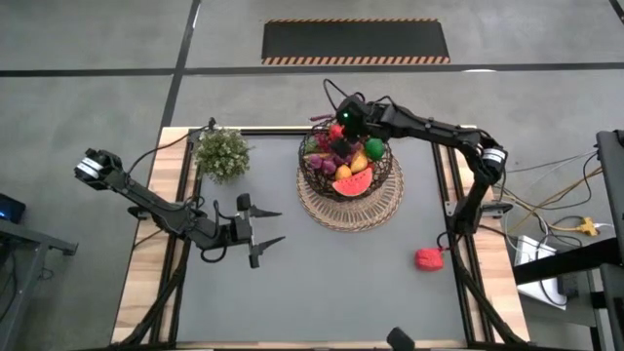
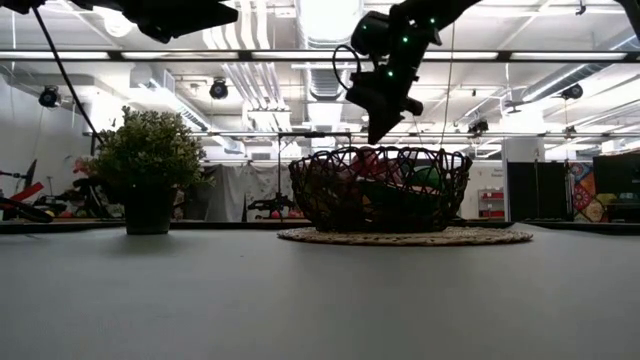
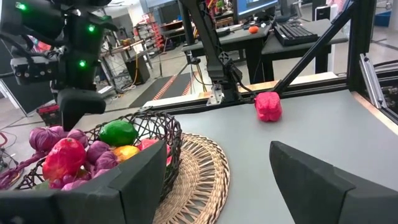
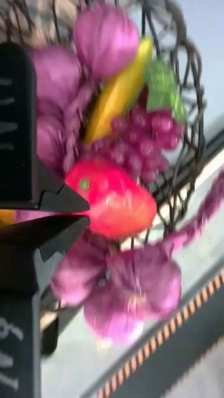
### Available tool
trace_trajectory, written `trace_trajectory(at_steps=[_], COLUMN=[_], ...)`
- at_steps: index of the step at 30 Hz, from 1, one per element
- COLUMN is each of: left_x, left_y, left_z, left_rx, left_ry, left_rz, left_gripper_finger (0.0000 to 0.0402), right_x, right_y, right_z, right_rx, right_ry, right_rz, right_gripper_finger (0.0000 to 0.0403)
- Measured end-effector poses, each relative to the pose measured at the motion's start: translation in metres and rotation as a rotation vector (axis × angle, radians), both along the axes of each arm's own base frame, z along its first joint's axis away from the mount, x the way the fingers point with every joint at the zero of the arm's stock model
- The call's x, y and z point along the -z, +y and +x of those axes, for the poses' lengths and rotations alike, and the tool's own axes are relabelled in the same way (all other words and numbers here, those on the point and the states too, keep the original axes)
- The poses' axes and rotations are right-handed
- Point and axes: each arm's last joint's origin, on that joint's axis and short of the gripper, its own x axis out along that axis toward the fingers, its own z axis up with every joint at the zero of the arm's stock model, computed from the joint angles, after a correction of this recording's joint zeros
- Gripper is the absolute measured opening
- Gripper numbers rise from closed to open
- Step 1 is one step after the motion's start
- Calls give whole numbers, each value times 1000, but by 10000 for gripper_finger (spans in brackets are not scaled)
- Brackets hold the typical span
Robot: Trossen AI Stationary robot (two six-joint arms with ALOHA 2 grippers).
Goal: Build produce basket
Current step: Put the red mango into the black wire basket
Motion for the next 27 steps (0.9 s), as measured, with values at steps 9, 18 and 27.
trace_trajectory(at_steps=[9,18,27], left_x=[0,0,0], left_y=[0,0,0], left_z=[0,0,0], left_rx=[0,1,1], left_ry=[0,0,0], left_rz=[2,2,1], left_gripper_finger=[266,266,266], right_x=[3,9,5], right_y=[3,-3,-4], right_z=[2,2,5], right_rx=[-70,-8,-20], right_ry=[-47,-39,-69], right_rz=[87,-5,-33], right_gripper_finger=[8,8,8])
